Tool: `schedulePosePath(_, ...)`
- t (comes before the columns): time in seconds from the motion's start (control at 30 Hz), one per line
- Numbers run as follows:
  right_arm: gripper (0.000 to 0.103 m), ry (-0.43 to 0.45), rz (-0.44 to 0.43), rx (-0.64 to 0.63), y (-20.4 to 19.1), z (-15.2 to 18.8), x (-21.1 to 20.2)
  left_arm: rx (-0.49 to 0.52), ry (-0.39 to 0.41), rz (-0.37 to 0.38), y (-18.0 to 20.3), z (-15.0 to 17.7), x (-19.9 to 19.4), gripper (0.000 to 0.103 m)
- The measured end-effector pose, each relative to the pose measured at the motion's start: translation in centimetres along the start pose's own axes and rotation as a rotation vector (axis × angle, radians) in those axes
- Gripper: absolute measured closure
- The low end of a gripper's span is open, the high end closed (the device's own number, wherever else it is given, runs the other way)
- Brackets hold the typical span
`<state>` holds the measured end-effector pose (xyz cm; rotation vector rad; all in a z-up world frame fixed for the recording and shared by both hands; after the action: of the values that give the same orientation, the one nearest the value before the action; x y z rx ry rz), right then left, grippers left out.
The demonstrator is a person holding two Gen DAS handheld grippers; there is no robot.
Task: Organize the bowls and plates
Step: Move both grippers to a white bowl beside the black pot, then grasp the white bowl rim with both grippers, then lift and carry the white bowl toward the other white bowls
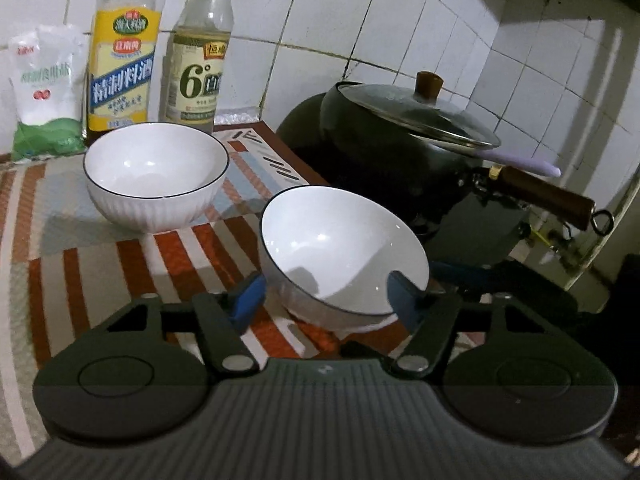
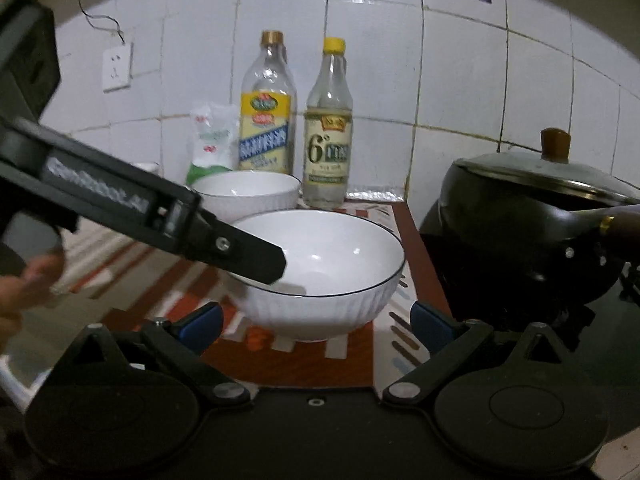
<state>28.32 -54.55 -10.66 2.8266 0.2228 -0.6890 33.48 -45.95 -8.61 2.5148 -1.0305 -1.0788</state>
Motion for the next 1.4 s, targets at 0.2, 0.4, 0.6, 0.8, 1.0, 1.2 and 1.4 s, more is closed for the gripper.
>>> schedulePosePath(0.2,0.000,-0.016,-0.042,0.001,0.2,-0.1,1.4,-0.048,-0.003,-0.030,-1.0,-0.8,0.7,0.056)
schedulePosePath(0.4,0.000,-0.030,-0.032,-0.034,-0.5,-0.3,2.7,-0.095,-0.033,-0.044,-2.1,-0.3,1.7,0.069)
schedulePosePath(0.6,0.000,-0.018,-0.010,-0.005,-0.8,-0.5,2.4,-0.069,-0.008,-0.049,-1.7,0.0,1.1,0.072)
schedulePosePath(0.8,0.000,-0.014,-0.025,0.068,-1.7,-0.2,1.2,-0.003,0.009,-0.083,-0.9,0.5,-0.5,0.073)
schedulePosePath(1.0,0.000,-0.015,-0.040,0.101,-3.2,-0.4,-0.7,0.052,0.020,-0.114,-0.1,1.4,-3.1,0.073)
schedulePosePath(1.2,0.000,-0.036,-0.062,0.101,-5.8,-1.1,-3.3,0.033,0.016,-0.138,0.3,2.5,-6.7,0.073)
schedulePosePath(1.4,0.000,-0.071,-0.062,0.071,-9.0,-1.9,-4.7,0.040,-0.002,-0.167,-0.3,3.4,-10.0,0.073)
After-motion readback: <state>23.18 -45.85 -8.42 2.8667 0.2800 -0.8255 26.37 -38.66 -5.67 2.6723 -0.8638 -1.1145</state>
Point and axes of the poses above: each gripper's, at about its wrist camera, not at the fingertips, and x roughly the way its jaws point, y to its right, z to its underside, the point moved 8 cm from there along x, roughly the way its jaws point, and after that the axes turned 9 degrees about -x, right-handed, at the moved point
